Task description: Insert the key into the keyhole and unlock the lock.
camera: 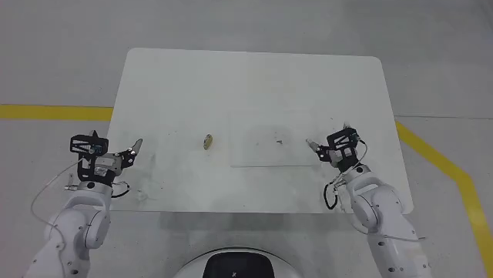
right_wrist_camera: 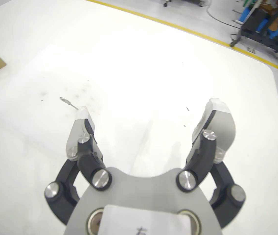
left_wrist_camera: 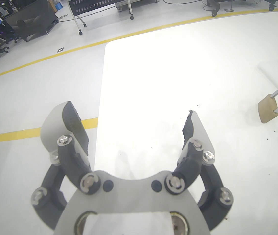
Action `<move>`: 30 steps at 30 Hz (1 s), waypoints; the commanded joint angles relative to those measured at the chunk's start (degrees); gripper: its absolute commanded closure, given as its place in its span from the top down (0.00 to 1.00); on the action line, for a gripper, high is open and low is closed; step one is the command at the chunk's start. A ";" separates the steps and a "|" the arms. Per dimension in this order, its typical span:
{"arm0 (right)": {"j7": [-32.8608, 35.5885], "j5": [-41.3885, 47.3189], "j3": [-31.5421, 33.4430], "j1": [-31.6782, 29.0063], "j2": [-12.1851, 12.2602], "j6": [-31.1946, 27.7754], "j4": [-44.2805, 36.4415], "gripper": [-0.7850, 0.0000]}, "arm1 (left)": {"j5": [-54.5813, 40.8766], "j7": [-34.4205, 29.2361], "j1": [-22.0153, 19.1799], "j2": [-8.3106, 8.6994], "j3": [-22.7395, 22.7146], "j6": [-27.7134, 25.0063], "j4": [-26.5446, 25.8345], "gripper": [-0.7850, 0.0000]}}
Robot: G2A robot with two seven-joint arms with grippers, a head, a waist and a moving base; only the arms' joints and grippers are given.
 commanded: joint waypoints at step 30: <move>14.28 2.26 -15.79 22.69 0.01 -28.11 17.67 0.36 | 0.00 0.00 0.00 0.00 0.00 0.00 0.00 1.00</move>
